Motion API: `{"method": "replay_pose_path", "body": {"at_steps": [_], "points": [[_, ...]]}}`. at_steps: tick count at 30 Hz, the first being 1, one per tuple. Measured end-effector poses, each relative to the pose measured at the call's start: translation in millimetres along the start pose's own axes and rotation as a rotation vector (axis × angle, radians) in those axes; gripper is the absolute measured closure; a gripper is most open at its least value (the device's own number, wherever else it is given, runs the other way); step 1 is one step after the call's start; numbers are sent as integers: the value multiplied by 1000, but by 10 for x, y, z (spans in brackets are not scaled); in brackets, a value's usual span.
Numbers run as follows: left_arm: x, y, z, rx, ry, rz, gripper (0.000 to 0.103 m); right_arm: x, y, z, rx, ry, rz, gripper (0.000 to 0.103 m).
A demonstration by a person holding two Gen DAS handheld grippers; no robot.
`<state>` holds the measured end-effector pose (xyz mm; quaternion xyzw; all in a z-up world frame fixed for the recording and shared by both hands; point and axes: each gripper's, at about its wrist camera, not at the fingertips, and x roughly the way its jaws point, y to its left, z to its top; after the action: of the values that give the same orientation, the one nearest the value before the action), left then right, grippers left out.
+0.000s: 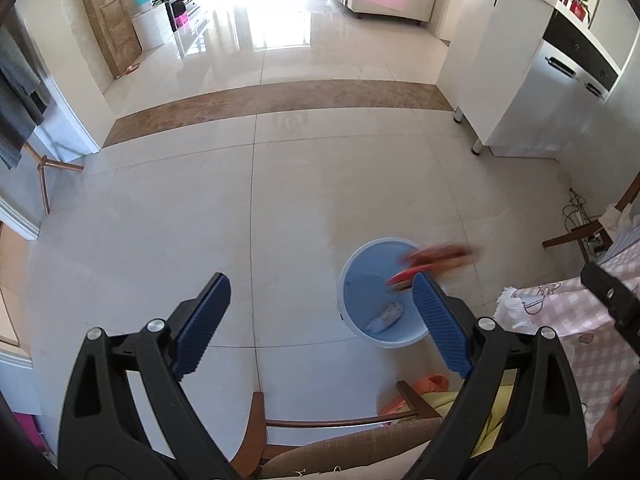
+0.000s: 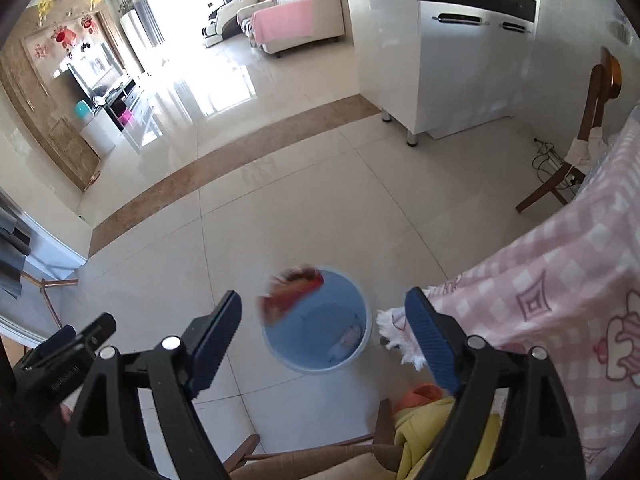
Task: Collect trash
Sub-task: 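Open the left gripper over the blue bin while the right gripper releases the red bag into it, then move both tools back over the table toward the remaining trash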
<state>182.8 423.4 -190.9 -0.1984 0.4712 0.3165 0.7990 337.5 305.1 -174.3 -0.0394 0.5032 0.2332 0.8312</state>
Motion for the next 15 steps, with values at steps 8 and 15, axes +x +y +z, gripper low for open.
{"method": "replay_pose_path", "body": {"at_steps": [8,15], "points": [[-230,-38,-84,20,-33,-55,13,-313,-115,-148,-11,-26,8,21],[-420,-229,-161,56,-59,-93,13,-741,-237,-308,-13,-95,9,21]]}}
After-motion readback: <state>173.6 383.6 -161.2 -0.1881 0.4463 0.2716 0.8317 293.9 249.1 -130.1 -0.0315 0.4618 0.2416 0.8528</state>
